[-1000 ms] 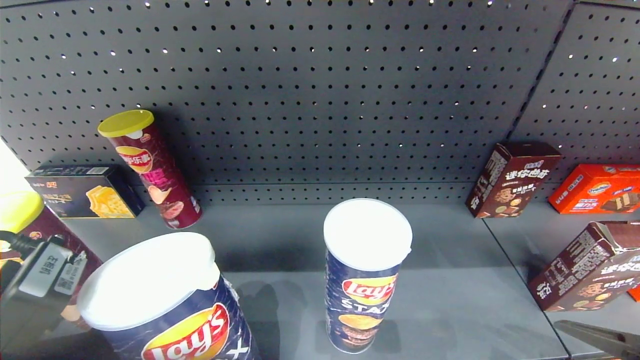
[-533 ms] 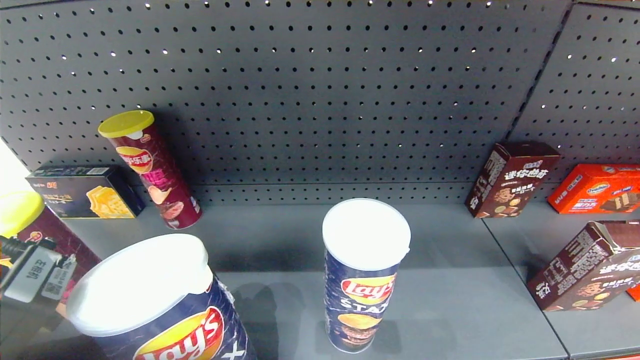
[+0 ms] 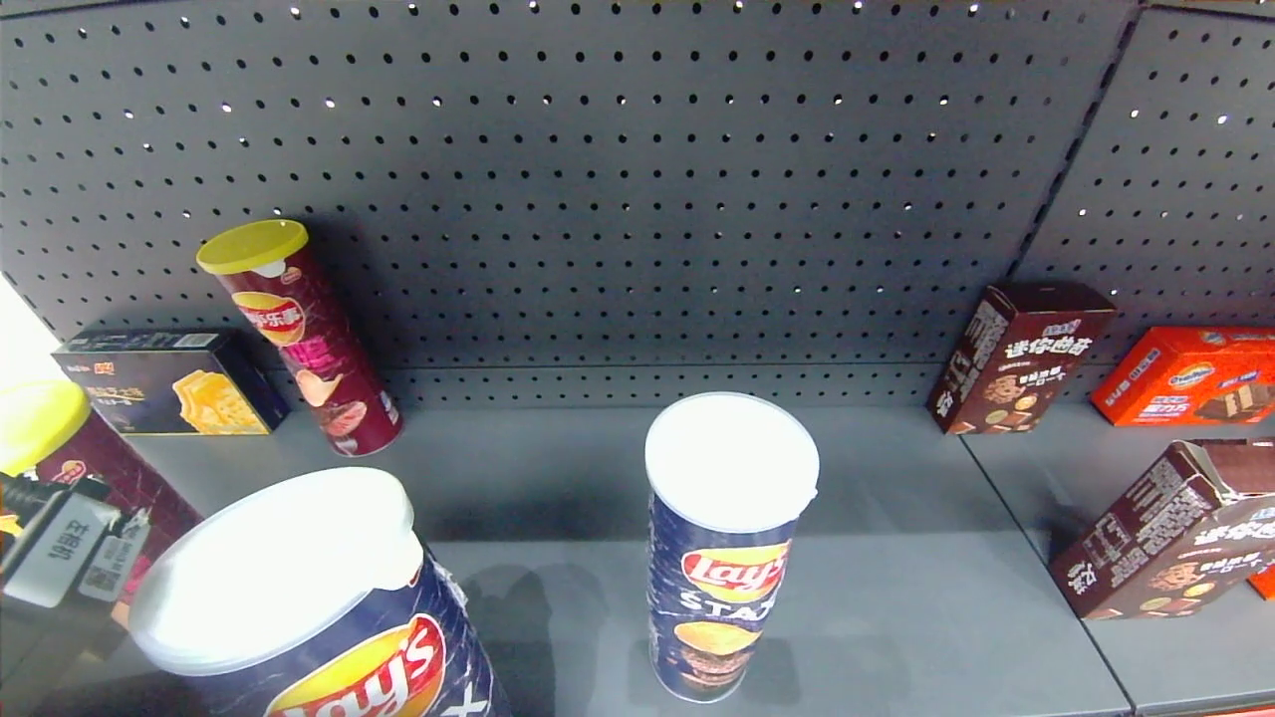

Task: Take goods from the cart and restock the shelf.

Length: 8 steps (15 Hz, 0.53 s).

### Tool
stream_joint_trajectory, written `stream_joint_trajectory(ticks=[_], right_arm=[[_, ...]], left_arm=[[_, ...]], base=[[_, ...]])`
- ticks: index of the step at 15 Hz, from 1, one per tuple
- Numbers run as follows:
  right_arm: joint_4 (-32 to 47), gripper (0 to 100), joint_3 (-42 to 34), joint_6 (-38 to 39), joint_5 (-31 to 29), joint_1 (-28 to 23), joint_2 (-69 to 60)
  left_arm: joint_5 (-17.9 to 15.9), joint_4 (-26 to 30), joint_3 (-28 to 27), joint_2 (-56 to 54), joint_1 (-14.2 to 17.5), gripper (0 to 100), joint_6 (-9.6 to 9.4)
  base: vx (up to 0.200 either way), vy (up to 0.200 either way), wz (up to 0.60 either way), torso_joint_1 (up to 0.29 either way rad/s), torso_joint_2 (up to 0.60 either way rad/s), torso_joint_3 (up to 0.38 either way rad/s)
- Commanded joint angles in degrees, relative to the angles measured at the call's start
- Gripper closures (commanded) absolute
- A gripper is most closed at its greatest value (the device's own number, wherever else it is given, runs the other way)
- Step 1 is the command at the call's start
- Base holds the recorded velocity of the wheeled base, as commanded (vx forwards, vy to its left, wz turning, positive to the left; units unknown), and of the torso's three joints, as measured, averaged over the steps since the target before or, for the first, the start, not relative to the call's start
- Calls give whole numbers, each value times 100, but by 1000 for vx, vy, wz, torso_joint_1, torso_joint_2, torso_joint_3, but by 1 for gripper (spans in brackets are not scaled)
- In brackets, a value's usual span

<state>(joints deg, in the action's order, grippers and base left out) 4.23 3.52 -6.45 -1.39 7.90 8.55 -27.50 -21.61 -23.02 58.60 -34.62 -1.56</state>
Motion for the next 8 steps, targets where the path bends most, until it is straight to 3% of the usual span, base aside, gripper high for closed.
stream_joint_trajectory(ticks=[1, 4, 6, 8], right_arm=[[-1, 0, 8, -41, -81, -1326, 517], [-230, 0, -106, 12, 165, -1502, -310], [-722, 0, -291, -76, -274, -1502, -301], [-695, 0, -291, -120, -634, -1511, -301]], left_arm=[[-1, -1, 16, 11, -1, 100, -2], [-1, -18, -1, 2, -1, 100, -11], [-1, -18, -10, 2, -1, 100, -2], [-10, -18, -28, 2, -10, 100, -11]], base=[[0, 0, 0, 0, 0, 0], [0, 0, 0, 0, 0, 0], [0, 0, 0, 0, 0, 0], [0, 0, 0, 0, 0, 0]])
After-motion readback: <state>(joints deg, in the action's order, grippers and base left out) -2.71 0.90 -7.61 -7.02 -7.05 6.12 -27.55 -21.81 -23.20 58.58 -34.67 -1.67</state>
